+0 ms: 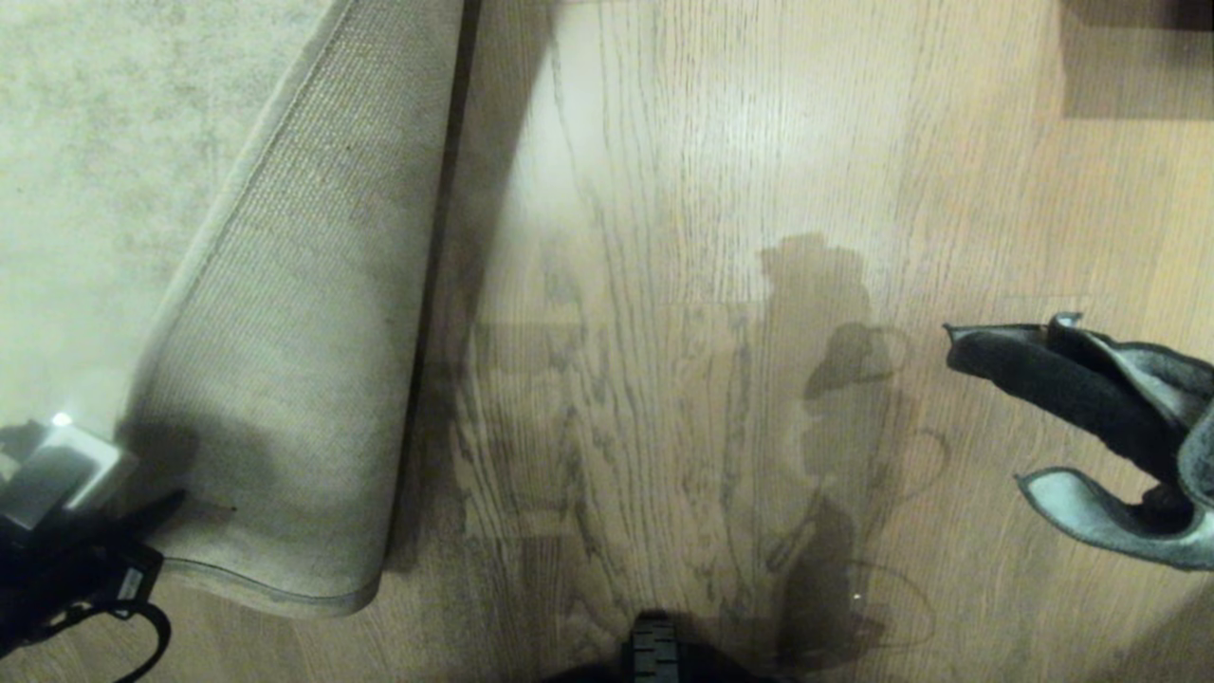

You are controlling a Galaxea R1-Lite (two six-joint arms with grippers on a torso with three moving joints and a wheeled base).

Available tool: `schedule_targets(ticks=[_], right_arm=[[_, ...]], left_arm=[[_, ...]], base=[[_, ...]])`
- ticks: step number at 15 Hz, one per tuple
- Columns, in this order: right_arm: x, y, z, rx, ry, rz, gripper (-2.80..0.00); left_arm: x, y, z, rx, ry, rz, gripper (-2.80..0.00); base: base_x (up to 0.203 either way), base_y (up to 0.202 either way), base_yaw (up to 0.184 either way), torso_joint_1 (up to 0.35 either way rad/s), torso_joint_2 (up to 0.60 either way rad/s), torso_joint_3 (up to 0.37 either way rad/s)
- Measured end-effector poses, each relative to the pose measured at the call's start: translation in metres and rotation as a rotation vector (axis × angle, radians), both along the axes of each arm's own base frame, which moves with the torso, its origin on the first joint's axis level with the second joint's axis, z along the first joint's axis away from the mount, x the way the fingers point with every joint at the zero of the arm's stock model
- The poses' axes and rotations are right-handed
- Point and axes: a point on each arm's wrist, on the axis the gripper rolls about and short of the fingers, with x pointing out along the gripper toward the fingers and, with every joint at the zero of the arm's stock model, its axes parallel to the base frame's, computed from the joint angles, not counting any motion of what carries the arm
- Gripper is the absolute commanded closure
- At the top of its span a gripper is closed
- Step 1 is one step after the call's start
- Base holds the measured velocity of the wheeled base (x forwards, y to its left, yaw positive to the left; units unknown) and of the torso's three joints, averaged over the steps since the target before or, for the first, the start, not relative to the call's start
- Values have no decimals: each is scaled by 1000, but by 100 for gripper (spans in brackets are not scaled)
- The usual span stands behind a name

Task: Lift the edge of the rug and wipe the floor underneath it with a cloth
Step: Wipe the floor under the carpet with a rag

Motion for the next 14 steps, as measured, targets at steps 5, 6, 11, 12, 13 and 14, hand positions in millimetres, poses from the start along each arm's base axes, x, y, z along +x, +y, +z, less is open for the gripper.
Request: schedule_targets(ticks=[5,6,11,12,13,14], right_arm=[[12,4,7,-11,28,159,0],[15,4,7,-18,35,164,0],[32,10,8,-28,84,238,0],[35,12,9,-30,93,265,0],[38,15,10,-31,101,292,0],[40,18,11,-34,108,317,0]], left_arm=[[0,0,0,1,2,0,0],[0,0,0,1,2,0,0],[-1,-1,-1,0,5,-3,0],[-1,-1,-2,-1,7,-3,0],[-1,-1,-2,-1,8,-3,0],[-2,-1,-2,-2,9,-3,0]], base=[[0,0,0,0,0,0],[0,0,0,0,0,0],[0,0,0,0,0,0],[0,0,0,0,0,0],[0,0,0,0,0,0],[0,0,0,0,0,0]])
